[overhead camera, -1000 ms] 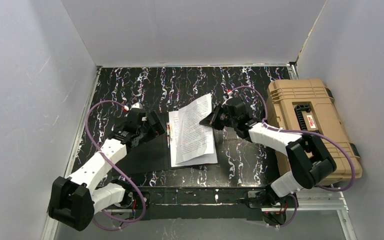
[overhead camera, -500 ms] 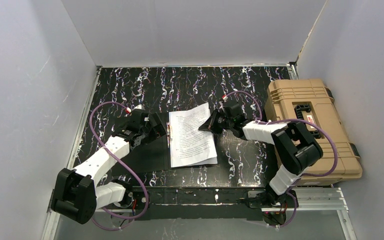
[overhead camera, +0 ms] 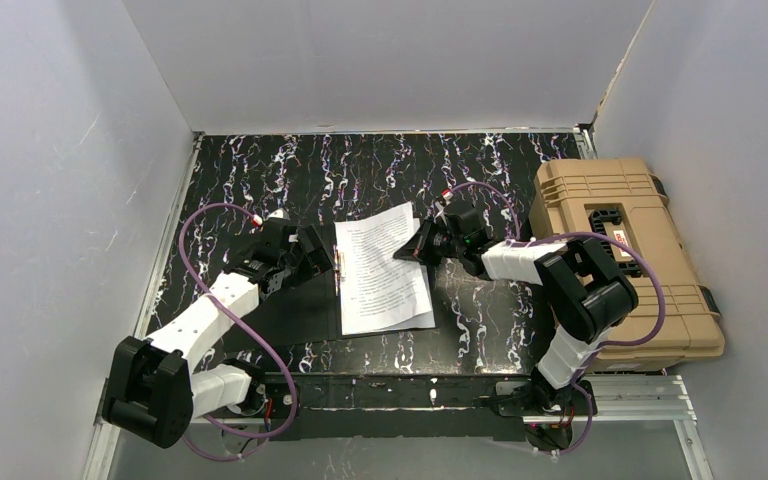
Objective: Put the files into the folder
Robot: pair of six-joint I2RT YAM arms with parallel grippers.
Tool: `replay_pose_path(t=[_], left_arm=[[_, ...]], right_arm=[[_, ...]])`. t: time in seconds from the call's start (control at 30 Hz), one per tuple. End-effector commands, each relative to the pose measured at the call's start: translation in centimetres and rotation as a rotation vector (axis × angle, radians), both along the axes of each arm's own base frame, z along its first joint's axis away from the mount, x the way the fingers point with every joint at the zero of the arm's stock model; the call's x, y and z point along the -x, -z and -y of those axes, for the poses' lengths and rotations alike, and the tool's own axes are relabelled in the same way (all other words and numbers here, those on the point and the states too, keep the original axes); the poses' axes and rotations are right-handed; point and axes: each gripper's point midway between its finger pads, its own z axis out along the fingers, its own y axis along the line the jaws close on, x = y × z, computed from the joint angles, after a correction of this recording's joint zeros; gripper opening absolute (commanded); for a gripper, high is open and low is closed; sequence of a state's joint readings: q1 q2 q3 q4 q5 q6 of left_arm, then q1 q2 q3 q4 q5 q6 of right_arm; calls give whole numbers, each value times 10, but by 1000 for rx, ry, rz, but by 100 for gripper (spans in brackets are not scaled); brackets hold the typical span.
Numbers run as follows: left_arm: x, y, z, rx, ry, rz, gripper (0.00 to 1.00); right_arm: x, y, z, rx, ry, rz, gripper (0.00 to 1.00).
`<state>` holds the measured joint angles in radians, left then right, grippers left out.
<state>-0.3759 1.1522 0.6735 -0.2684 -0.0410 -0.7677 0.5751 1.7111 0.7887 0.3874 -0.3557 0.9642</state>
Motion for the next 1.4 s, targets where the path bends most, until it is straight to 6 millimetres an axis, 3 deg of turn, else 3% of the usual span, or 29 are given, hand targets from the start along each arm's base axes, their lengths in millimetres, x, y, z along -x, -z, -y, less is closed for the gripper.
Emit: replay_pose_path(t=[0.0, 0.17, 0.27, 0.47, 0.8, 1.13, 1.37], left_arm=[[2, -1, -1, 2, -4, 8, 98], [2, -1, -1, 1, -4, 6, 98], [2, -1, -1, 2, -4, 9, 98], [2, -3, -2, 2, -5, 15, 98], [4, -11, -5, -4, -7, 28, 98], [8, -22, -9, -15, -8, 48, 98], [12, -34, -11, -11, -4, 70, 98]], right_arm=[[-8, -5, -5, -47, 9, 32, 1], [-6, -5, -5, -53, 9, 30, 2], [-5, -5, -5, -54, 5, 34, 8], [-3, -4, -2, -29, -5, 42, 36], [-13, -5, 14, 132, -10, 125, 62], [-30, -13, 47, 358, 35, 232, 68], [-44, -48, 68, 472, 95, 341, 67]])
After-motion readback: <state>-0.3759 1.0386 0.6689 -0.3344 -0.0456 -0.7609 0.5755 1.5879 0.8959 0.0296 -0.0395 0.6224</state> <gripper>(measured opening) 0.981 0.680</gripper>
